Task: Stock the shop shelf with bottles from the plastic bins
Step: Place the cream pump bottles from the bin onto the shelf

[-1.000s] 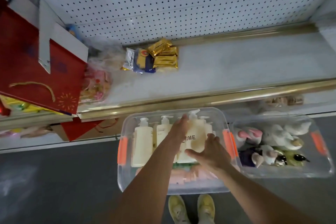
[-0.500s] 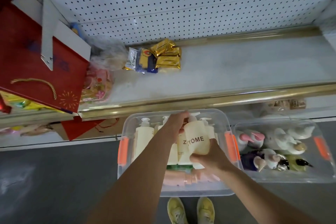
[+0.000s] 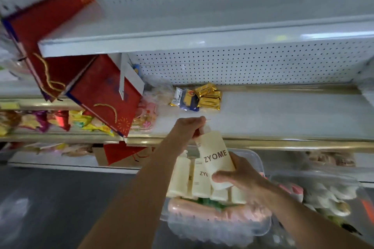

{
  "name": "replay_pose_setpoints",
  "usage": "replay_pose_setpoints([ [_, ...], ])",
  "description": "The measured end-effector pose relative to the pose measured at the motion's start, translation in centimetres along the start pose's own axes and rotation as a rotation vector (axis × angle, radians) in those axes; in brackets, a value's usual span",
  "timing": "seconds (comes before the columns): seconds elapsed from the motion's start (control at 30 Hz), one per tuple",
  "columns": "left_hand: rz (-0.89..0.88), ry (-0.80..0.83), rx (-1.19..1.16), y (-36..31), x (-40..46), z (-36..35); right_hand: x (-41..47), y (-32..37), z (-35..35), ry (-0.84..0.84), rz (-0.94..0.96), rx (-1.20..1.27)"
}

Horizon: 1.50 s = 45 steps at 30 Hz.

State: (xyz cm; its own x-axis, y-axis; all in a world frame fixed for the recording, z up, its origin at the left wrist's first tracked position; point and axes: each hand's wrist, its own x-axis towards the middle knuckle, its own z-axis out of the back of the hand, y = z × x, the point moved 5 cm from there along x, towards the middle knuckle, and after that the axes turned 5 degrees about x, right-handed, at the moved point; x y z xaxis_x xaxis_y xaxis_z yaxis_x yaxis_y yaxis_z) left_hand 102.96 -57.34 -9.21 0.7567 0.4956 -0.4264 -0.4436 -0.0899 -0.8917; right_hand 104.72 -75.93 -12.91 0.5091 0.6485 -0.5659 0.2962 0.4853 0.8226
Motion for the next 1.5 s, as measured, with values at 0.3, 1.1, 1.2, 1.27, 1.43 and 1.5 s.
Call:
replay_pose_setpoints([
  [0.3,-0.183,0.009,-0.046,-8.4,-4.1,4.7,-2.4,8.0,-2.4,0.043,0.159,-0.005],
  [1.1,-0.509,0.001,0.086,-29.0,-3.3,30.8,1.6,35.6,-18.7,-0.109,0.547,-0.076],
  [1.2,-0.571,-0.028,0.11,-31.5,-3.1,33.8,3.0,39.0,-20.4,-0.155,0.597,-0.079],
  [1.27,-0.609,-0.047,0.127,-33.0,-2.6,35.5,4.1,41.1,-21.4,-0.183,0.63,-0.077],
  [1.43,-0.647,-0.047,0.218,-35.5,-0.6,37.7,8.4,44.0,-22.8,-0.254,0.642,-0.043],
  [1.5,-0.65,-0.051,0.275,-35.9,0.4,38.2,10.2,44.5,-23.0,-0.282,0.642,-0.041],
])
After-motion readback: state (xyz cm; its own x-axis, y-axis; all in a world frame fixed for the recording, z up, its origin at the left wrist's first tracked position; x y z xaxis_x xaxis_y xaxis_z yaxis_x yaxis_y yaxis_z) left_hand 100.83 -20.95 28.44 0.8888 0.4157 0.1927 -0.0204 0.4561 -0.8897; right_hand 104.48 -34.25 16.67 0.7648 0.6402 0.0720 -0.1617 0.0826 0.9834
